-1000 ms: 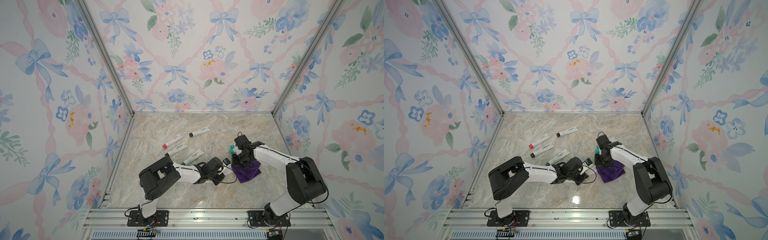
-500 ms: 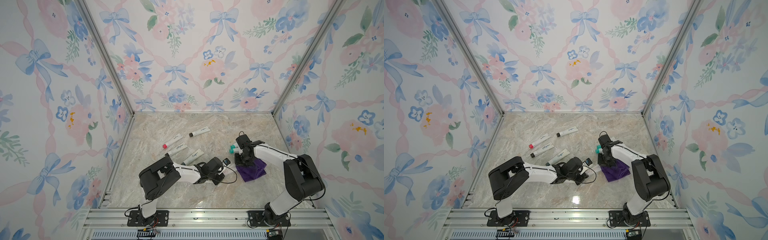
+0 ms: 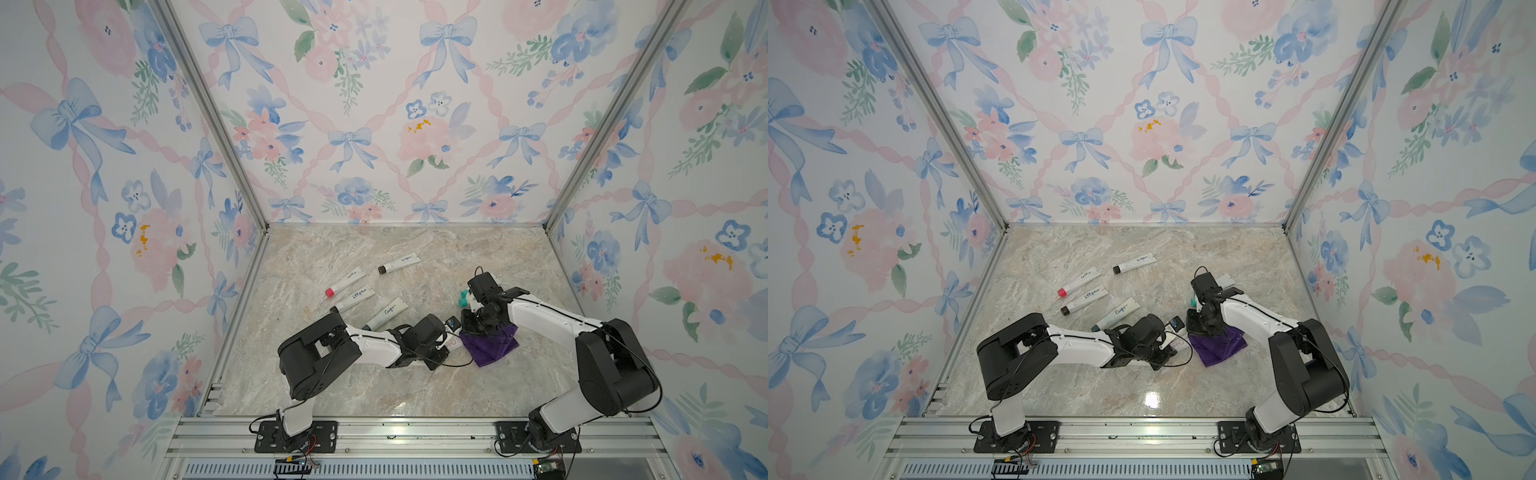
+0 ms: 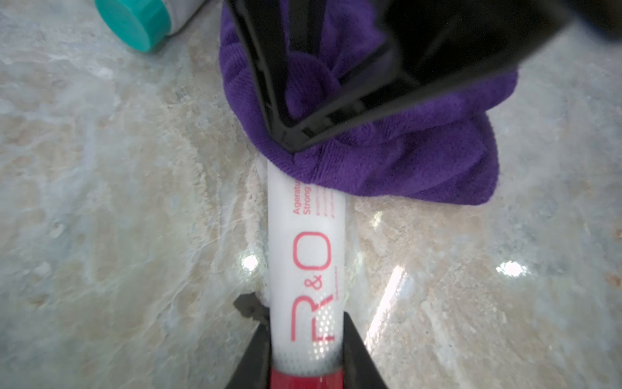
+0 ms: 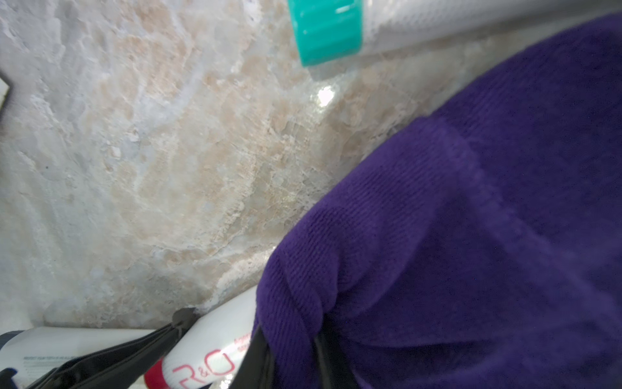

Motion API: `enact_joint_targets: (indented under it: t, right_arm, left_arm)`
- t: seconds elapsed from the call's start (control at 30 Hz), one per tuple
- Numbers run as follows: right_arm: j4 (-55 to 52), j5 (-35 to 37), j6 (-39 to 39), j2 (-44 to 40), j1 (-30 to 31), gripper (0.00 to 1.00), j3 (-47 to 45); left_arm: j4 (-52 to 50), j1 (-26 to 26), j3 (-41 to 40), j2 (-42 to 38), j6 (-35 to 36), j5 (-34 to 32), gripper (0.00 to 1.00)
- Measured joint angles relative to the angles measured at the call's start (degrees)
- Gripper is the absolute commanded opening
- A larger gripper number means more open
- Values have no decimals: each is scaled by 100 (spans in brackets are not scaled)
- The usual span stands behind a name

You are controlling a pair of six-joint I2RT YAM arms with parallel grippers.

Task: Wipe the surface of the toothpaste tube
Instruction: Wipe the dirt from the toothpaste tube.

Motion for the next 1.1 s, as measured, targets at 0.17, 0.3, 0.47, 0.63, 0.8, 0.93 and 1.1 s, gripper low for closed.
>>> enact_joint_targets:
  t: [0.17,0.3,0.47,0.63,0.8,0.93,1.1]
  right_arm:
    - [-203,153,-76,166,-227,19,186]
    - [-306,492,-164,321,-457,19,269]
    - [-350,629,-214,457,-573,19,332]
    - [-334,577,-203,448,-450,19,332]
    - [-214,260,-96,210,-208,19,197]
    - [-127,-133,-2,-7,-28,20,70]
    - [-125,-278,11,-50,-15,19,26]
  left_arm:
    - [11,0,0,0,2,-17,20]
    - [11,0,0,0,2,-17,20]
    - [13,0,0,0,2,-20,20]
    - [9,0,0,0,2,-22,20]
    - [7,0,0,0,2,-28,20]
    - [7,0,0,0,2,-28,20]
    - [7,0,0,0,2,-31,20]
